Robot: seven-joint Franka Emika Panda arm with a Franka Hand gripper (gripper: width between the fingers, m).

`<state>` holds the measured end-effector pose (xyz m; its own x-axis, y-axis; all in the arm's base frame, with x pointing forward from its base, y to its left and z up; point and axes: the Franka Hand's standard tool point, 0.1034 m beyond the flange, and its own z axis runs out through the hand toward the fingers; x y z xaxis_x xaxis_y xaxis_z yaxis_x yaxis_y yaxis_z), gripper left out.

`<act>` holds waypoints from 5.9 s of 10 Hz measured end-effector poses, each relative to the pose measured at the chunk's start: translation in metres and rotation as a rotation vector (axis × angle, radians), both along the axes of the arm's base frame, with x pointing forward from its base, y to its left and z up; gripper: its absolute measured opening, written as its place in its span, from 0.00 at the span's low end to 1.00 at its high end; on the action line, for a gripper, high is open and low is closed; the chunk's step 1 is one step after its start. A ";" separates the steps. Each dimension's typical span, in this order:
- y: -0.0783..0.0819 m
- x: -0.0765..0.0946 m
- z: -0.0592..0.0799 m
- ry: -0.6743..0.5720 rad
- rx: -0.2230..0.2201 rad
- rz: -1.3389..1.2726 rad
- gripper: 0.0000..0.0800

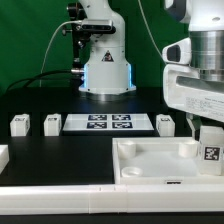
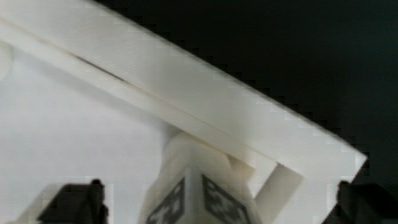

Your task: Assemble one leg

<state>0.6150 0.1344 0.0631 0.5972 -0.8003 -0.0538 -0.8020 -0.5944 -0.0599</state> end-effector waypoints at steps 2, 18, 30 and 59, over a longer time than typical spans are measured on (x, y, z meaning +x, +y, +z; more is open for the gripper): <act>-0.004 -0.001 -0.001 -0.014 -0.004 0.207 0.81; -0.011 0.001 -0.001 -0.044 -0.042 0.701 0.36; -0.007 -0.002 -0.002 0.039 0.001 -0.819 0.36; -0.014 -0.002 -0.003 -0.058 -0.066 0.787 0.36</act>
Offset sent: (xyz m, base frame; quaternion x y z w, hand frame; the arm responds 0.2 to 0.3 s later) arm -0.0017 -0.0021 -0.0003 -0.0082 0.0052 -0.3197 0.9475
